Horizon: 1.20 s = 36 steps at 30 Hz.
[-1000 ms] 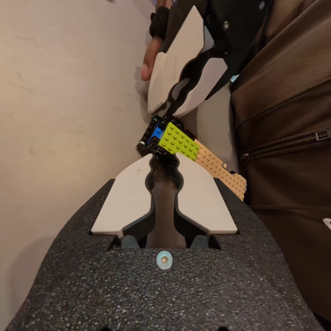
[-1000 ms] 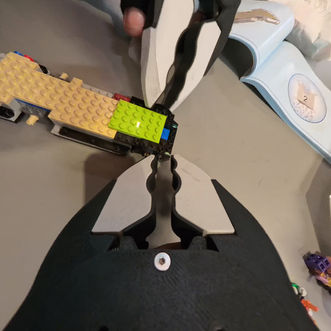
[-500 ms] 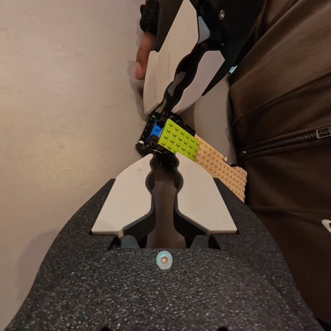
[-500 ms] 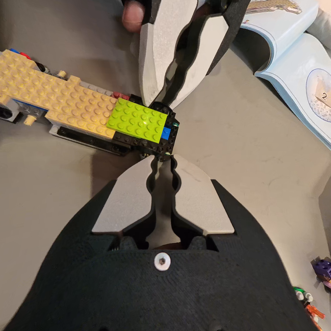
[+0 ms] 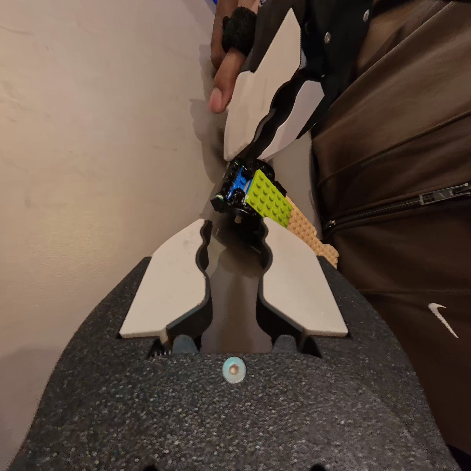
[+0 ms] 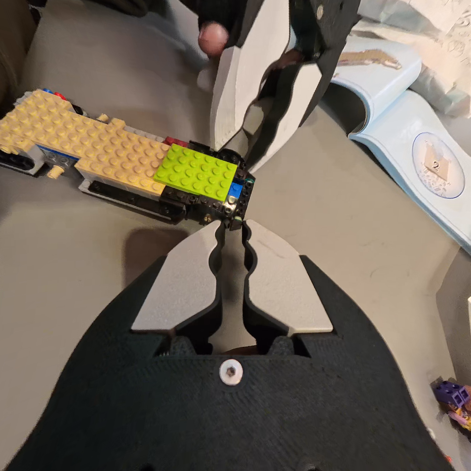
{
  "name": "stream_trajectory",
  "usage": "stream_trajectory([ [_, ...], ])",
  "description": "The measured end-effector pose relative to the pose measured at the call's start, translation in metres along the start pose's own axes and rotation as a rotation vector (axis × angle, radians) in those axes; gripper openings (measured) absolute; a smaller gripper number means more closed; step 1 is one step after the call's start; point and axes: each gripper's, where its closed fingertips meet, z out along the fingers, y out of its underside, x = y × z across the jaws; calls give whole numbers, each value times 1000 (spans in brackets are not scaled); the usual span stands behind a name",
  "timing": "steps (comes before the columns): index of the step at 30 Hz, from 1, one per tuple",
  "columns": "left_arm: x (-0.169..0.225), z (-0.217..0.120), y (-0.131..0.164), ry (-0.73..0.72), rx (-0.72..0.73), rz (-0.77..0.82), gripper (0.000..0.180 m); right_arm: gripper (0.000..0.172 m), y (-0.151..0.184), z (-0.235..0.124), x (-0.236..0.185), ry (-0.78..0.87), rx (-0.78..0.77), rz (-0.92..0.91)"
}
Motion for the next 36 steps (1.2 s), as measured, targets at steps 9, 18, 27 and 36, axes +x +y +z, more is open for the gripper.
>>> stream_trajectory([
  [9, 20, 7, -16, 215, 86, -101, 41, 12, -19, -7, -2, -1, 124, -20],
  [18, 27, 5, -15, 221, 95, -62, 33, 11, -14, -13, -1, -127, 115, 200],
  [27, 34, 1, -21, 204, 117, 4, 32, 12, -30, -25, 3, -456, 249, 808],
  [36, 38, 0, -24, 195, 124, 38, 32, 15, -38, -26, 0, -626, 311, 1034],
])
